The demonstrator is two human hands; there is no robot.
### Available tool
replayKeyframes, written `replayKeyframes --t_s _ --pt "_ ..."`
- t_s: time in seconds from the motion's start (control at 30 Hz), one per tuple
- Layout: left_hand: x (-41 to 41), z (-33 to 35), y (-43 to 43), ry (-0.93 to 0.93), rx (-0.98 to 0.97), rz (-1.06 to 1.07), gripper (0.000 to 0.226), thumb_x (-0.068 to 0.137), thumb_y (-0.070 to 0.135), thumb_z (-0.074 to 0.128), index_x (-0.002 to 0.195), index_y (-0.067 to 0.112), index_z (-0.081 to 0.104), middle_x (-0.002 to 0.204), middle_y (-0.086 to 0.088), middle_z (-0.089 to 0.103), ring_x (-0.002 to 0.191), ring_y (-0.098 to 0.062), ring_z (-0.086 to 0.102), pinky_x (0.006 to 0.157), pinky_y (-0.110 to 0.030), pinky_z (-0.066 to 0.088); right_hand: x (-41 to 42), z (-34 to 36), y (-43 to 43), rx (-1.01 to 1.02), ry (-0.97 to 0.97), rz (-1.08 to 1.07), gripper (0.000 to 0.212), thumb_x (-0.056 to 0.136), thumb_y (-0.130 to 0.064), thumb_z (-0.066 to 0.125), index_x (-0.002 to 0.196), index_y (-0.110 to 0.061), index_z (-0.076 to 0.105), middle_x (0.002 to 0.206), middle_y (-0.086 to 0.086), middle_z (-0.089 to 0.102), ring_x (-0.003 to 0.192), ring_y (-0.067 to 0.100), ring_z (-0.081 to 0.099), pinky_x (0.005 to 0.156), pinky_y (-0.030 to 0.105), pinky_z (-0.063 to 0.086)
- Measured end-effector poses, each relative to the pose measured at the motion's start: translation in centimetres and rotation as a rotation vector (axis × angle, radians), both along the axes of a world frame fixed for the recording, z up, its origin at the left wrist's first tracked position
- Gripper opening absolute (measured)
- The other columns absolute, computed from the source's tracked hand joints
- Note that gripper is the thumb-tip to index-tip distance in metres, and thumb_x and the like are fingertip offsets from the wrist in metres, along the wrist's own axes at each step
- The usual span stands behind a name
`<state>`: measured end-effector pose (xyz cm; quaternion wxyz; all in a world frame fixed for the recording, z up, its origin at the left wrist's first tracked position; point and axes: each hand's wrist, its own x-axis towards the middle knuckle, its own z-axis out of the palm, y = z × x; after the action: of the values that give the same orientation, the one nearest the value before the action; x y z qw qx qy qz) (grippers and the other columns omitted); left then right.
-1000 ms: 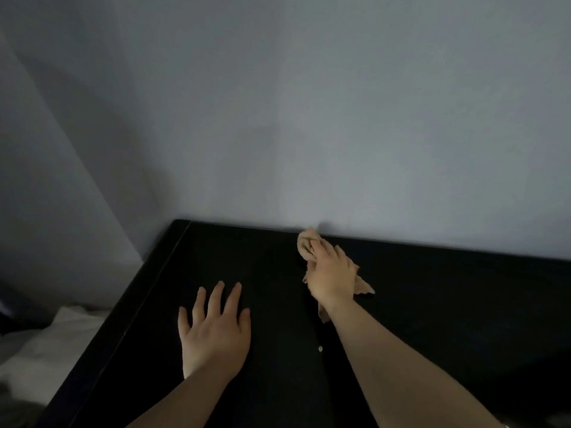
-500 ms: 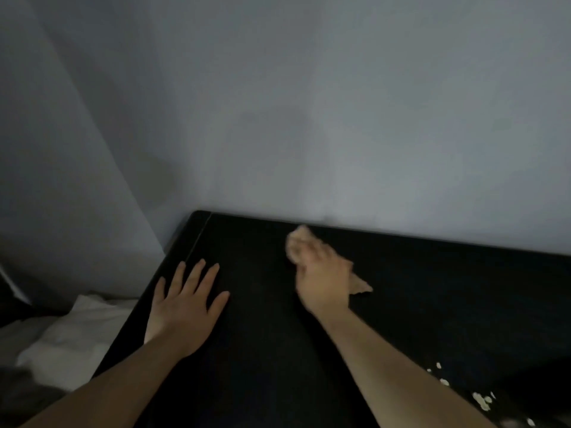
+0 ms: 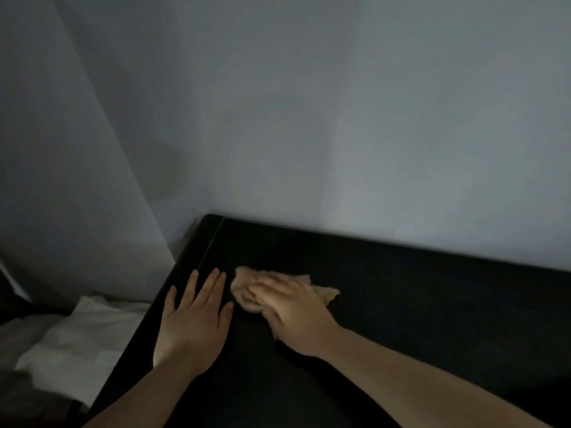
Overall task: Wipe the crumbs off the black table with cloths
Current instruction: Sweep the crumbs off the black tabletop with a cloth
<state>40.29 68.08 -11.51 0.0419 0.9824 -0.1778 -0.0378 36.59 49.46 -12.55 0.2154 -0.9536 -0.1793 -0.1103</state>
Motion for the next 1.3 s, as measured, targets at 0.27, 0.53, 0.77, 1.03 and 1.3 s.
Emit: replayKeyframes --t_s 0.27,0.53,0.77,1.03,1.3 --pt "0.0 0.1 0.1 0.020 0.001 0.007 0.071 0.082 0.051 -0.019 0.148 0.028 -0.014 0.154 0.015 -0.018 0.140 -0.010 -0.023 0.117 -0.039 -0.006 5.8 1.0 -2.6 0.017 0.074 -0.714 0.045 0.091 -0.020 0.041 0.136 -0.021 0.048 0.141 0.006 0.047 0.128 0.026 0.042 0.107 0.037 0.029" --pt "1.3 1.0 1.1 0.109 -0.001 -0.101 0.058 0.099 0.050 0.013 0.151 0.030 -0.001 0.157 0.017 -0.008 0.145 -0.011 -0.012 0.117 -0.033 -0.003 5.6 1.2 -3.7 0.004 0.072 -0.329 0.041 0.094 -0.021 0.043 0.134 -0.022 0.049 0.143 0.000 0.046 0.130 0.022 0.043 0.109 0.037 0.031" --pt "2.8 -0.1 6.9 0.061 -0.011 -0.290 0.058 0.100 0.051 0.008 0.134 0.026 0.047 0.138 0.000 0.053 0.130 -0.022 0.042 0.090 -0.045 0.051 1.3 0.8 4.6 0.073 0.007 0.037 0.037 0.087 -0.020 0.042 0.118 -0.019 0.062 0.125 0.002 0.061 0.114 0.021 0.054 0.094 0.035 0.038" --pt "2.8 -1.4 7.0 0.088 -0.349 -0.001 0.066 0.099 0.042 0.032 0.151 0.022 -0.002 0.158 0.008 -0.005 0.145 -0.006 0.002 0.113 -0.016 -0.001 10.6 1.5 2.7 0.009 0.199 -0.639 0.049 0.096 -0.022 0.038 0.145 -0.024 0.031 0.151 0.002 0.031 0.135 0.025 0.029 0.111 0.039 0.020" --pt "2.8 -1.2 7.2 0.099 -0.537 0.025 0.055 0.101 0.022 0.038 0.148 0.030 0.012 0.156 0.014 0.009 0.140 0.002 0.013 0.102 -0.001 -0.001 8.6 1.1 5.5 -0.028 0.054 0.006 0.045 0.092 -0.026 0.034 0.134 -0.026 0.049 0.143 -0.002 0.046 0.126 0.023 0.043 0.102 0.037 0.033"
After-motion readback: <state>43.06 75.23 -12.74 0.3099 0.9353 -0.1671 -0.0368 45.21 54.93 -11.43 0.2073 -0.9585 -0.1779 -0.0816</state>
